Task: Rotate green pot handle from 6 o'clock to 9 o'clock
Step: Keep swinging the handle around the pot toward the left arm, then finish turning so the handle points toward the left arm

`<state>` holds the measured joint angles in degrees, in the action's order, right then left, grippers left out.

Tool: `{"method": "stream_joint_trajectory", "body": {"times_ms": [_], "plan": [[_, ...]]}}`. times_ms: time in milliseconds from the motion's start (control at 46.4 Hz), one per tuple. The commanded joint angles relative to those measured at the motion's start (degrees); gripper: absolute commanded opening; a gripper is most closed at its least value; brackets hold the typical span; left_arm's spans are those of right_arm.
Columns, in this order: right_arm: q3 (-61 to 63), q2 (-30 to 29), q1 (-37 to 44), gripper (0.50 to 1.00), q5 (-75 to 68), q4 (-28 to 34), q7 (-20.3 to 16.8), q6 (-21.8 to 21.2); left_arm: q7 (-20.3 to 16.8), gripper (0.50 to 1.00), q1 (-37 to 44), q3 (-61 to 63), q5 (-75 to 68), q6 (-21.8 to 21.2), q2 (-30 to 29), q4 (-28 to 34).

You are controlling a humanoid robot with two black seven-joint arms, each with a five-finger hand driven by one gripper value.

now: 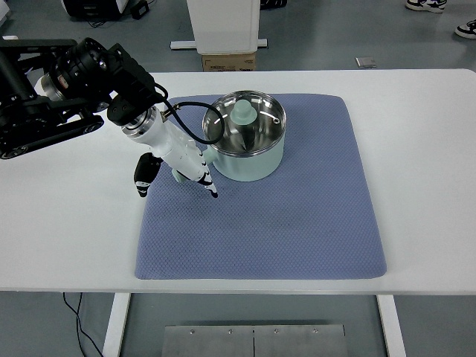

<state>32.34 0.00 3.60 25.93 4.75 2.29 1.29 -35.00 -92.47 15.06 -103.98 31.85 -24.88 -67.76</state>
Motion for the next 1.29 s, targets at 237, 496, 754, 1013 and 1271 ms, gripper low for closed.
{"method": "stream_joint_trajectory", "body": {"times_ms": [237,496,754,1013,1271], "plan": [[0.00,0.00,0.00,1.000,0.00,0.00,0.00,-0.06,0.00,1.000,0.01,1.37,0.00,-0.47,-1.32,0.00],[0.00,0.00,0.00,1.000,0.00,0.00,0.00,0.03,0.00,1.000,-0.17,1.64,0.00,-0.56,-2.55,0.08],[0.00,0.00,0.00,1.000,0.00,0.00,0.00,0.03,0.00,1.000,-0.43,2.52,-0.96,-2.58,-3.78,0.79],[0.00,0.00,0.00,1.000,0.00,0.00,0.08,0.03,0.00,1.000,-0.43,2.60,-1.75,-3.11,-4.66,1.58],[0.00,0.00,0.00,1.000,0.00,0.00,0.00,0.03,0.00,1.000,-0.34,5.33,-2.19,-5.56,-4.74,3.42]]}}
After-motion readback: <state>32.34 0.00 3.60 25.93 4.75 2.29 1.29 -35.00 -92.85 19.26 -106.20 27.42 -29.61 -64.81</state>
